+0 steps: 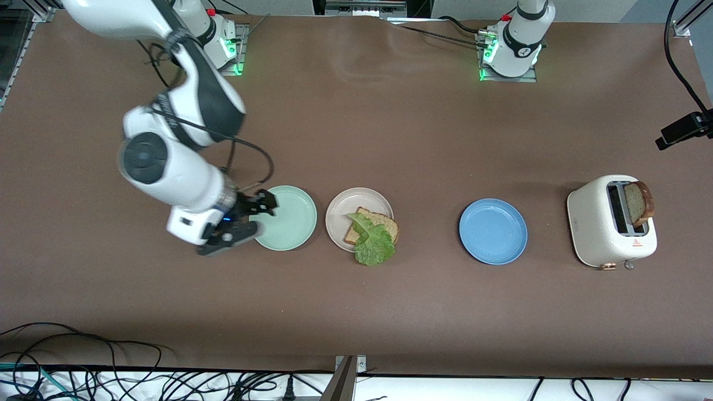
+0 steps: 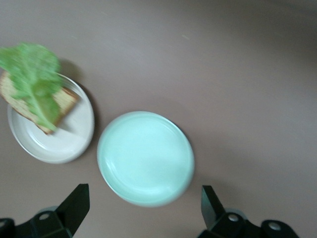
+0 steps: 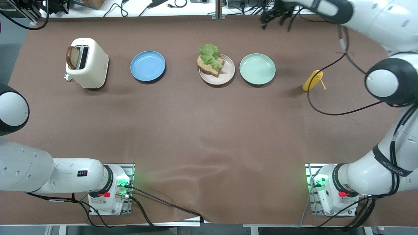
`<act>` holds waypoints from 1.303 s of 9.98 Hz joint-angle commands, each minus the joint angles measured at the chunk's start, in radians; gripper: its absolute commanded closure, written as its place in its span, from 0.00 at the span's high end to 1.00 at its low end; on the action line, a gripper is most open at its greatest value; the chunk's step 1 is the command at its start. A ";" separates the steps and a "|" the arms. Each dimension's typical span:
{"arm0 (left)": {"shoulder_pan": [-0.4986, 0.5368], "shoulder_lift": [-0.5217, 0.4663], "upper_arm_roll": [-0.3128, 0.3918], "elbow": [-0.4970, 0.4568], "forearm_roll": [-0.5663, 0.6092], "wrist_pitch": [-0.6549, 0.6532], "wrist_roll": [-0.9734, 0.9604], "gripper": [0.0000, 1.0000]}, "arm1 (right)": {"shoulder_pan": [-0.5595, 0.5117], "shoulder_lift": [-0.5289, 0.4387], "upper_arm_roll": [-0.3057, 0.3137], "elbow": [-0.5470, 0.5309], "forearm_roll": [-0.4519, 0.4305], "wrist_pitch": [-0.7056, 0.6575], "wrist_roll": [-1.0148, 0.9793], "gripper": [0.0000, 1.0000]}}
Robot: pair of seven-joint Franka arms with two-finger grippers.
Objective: Make sandwich on beige plate with both arms
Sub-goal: 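Release the lettuce and draw the right gripper back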
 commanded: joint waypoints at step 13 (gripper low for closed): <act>0.009 0.002 -0.002 0.012 -0.024 -0.015 0.011 1.00 | -0.025 -0.137 -0.606 -0.141 0.306 -0.218 -0.554 1.00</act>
